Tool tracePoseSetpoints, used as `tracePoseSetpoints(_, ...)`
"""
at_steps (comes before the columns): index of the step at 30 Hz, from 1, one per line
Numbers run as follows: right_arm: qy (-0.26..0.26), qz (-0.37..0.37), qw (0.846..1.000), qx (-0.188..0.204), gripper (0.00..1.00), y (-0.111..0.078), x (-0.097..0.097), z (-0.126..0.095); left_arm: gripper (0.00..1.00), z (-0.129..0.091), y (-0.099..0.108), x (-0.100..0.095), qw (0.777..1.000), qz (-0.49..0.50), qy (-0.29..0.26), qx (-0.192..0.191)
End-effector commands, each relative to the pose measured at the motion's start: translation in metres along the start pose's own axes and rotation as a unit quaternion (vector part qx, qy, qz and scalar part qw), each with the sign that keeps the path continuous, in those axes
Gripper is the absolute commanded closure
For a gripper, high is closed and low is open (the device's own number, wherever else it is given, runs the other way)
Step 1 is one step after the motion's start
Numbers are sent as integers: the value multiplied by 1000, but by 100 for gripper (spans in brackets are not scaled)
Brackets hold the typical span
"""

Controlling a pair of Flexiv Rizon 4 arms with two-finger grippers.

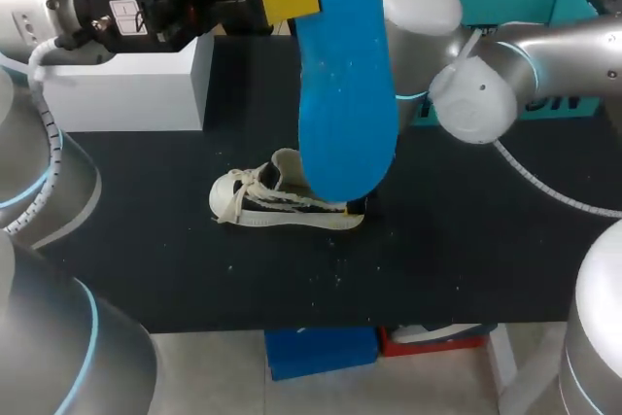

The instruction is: Take the shoe out of the shoebox, open the shoe tongue, remove and reinsert the insole, then place the shoe into the shoebox

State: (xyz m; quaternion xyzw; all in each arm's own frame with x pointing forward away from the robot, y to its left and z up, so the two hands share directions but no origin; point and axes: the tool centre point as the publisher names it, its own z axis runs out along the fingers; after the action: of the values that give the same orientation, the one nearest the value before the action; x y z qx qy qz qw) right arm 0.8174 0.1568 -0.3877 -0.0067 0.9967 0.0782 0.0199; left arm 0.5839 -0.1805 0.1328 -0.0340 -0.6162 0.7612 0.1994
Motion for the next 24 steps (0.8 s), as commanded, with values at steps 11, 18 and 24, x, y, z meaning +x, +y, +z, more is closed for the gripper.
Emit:
tracePoseSetpoints(11,10,4,994,110,0,2,1,3,100,2,0,-1,1000,0,-1,0)
tracePoseSetpoints(18,3,18,998,66,0,1,3,3,100,2,0,-1,1000,0,-1,0)
tracePoseSetpoints(24,-7,26,1000,7,0,-1,3,-1,100,2,0,-1,1000,0,-1,0)
